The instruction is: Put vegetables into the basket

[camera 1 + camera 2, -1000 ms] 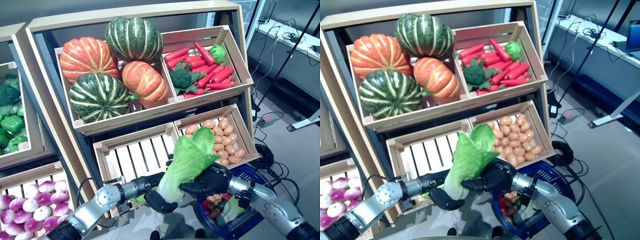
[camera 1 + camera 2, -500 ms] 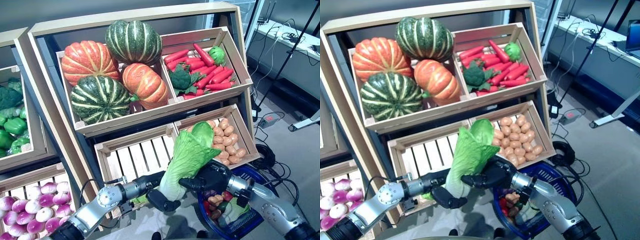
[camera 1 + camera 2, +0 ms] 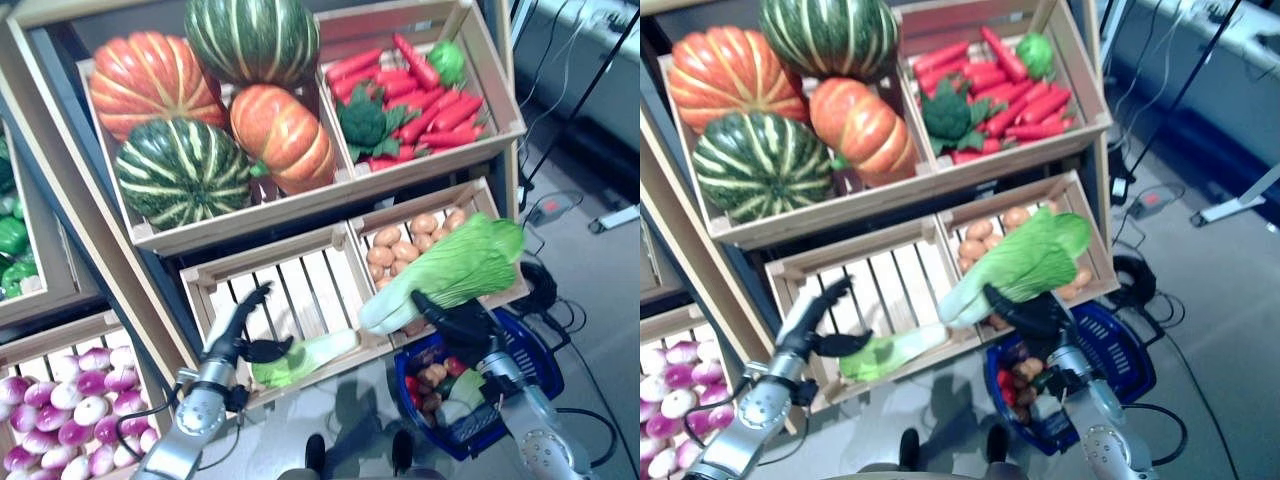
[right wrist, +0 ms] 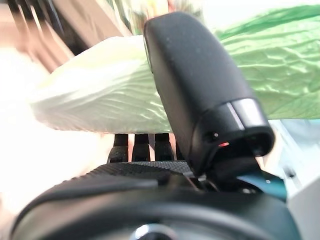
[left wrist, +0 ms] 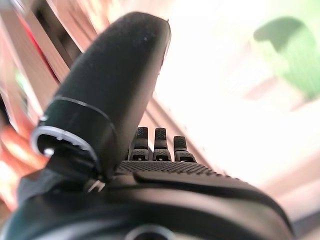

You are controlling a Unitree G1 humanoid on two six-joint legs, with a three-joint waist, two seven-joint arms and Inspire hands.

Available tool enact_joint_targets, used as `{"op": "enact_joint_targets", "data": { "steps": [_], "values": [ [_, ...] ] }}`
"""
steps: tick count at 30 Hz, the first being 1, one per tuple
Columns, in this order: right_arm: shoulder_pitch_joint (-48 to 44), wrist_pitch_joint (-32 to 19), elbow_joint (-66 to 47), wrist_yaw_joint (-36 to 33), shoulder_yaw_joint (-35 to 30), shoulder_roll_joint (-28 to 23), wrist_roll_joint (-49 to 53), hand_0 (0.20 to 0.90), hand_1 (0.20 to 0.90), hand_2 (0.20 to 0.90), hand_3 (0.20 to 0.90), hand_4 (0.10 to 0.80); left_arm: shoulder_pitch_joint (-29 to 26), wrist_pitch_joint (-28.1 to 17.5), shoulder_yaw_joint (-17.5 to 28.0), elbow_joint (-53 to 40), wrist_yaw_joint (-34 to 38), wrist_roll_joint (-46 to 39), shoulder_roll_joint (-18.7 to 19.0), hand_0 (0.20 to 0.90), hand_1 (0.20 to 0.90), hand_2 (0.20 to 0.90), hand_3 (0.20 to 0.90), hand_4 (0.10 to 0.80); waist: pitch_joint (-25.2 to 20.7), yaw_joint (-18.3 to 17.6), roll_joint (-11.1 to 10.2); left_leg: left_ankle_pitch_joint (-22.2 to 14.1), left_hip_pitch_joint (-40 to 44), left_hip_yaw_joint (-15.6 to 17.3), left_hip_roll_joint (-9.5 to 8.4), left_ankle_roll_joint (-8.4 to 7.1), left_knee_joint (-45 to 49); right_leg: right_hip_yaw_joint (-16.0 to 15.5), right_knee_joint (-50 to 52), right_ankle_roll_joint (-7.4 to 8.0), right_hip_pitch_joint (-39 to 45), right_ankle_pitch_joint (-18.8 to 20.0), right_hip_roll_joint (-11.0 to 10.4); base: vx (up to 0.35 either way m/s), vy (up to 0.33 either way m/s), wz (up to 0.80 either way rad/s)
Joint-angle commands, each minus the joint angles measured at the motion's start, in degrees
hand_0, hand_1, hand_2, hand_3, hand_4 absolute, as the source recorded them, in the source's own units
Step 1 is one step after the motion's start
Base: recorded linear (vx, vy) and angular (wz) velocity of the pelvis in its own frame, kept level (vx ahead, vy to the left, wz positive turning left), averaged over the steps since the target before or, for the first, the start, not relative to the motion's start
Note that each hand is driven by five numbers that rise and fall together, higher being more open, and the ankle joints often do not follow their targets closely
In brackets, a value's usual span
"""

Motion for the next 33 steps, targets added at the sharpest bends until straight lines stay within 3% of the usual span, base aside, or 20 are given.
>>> {"op": "enact_joint_targets", "data": {
  "steps": [1, 7, 15, 21, 29, 31, 33],
  "values": [
    [-5.84, -9.11, -5.14, -4.68, -4.31, -0.07, -1.91, 0.300, 0.300, 0.300, 0.300, 0.400, -6.52, -2.66, 4.06, -1.48, 9.27, 5.05, 3.30, 0.900, 0.900, 0.900, 0.900, 0.800, 4.76, -0.90, -1.46, -2.75, -0.97, -2.71, -1.05, 0.06, 0.08, -0.65, 0.72, -0.26, 2.76, -1.43, -0.35, -0.060, -0.014, 0.00],
    [-3.58, -8.96, -0.19, -24.17, -8.19, -1.21, -19.80, 0.300, 0.300, 0.300, 0.300, 0.400, -4.97, -0.01, 6.79, -1.04, 16.43, 9.14, 4.07, 0.900, 0.900, 0.900, 0.900, 0.800, 6.82, -1.55, -1.79, -2.42, -1.44, -2.40, -0.74, -0.53, 0.08, -0.33, 1.28, -0.49, 1.97, -1.62, -0.06, -0.021, -0.010, -0.01],
    [-11.77, -15.24, 9.25, -37.45, -9.97, 2.16, -10.66, 0.300, 0.300, 0.300, 0.300, 0.400, -12.50, -2.47, 3.57, 2.02, 23.98, 10.27, 3.13, 0.900, 0.900, 0.900, 0.900, 0.800, 15.35, -1.29, -0.94, -1.01, -6.59, -2.49, -1.14, -0.88, 2.37, -0.26, 5.80, -1.79, -3.04, -2.67, 0.98, -0.132, -0.052, -0.05],
    [-18.98, -21.62, 15.19, -48.05, -12.23, 0.75, -9.58, 0.300, 0.300, 0.300, 0.300, 0.400, -19.56, -2.47, 0.58, 2.80, 29.76, 9.37, 4.75, 0.900, 0.900, 0.900, 0.900, 0.800, 21.57, -0.95, 0.31, -0.08, -13.73, -2.51, -1.96, -1.16, 5.77, -1.24, 9.90, -2.30, -9.47, -2.90, 1.20, -0.202, -0.052, 0.03],
    [-25.11, -27.43, 21.32, -40.21, -12.62, 0.05, 7.64, 0.300, 0.300, 0.300, 0.300, 0.400, -25.30, -3.09, -3.56, 3.53, 33.94, 10.06, 4.56, 0.900, 0.900, 0.900, 0.900, 0.800, 23.27, -0.23, 0.69, 0.43, -23.47, -3.20, -3.55, -1.14, 9.91, -2.06, 12.37, -2.30, -18.07, -2.19, 0.78, -0.153, -0.059, 0.00],
    [-27.06, -26.46, 24.03, -37.53, -12.00, 0.15, 11.46, 0.300, 0.300, 0.300, 0.300, 0.400, -26.98, -3.41, -4.56, 3.77, 34.96, 10.64, 4.66, 0.900, 0.900, 0.900, 0.900, 0.800, 23.27, 0.03, 0.88, 0.55, -25.28, -3.85, -4.15, -1.10, 10.66, -2.00, 12.88, -2.36, -19.78, -2.02, 0.70, -0.112, -0.051, 0.01],
    [-30.50, -21.71, 29.38, -32.22, -11.22, -0.89, 16.63, 0.300, 0.300, 0.300, 0.300, 0.400, -29.06, -3.40, -5.66, 4.43, 35.89, 10.47, 5.05, 0.900, 0.900, 0.900, 0.900, 0.800, 23.27, 0.47, 1.35, 0.65, -27.24, -4.23, -4.81, -1.05, 11.57, -2.09, 13.65, -2.33, -21.82, -1.82, 0.44, -0.090, -0.028, 0.01]
  ]
}}
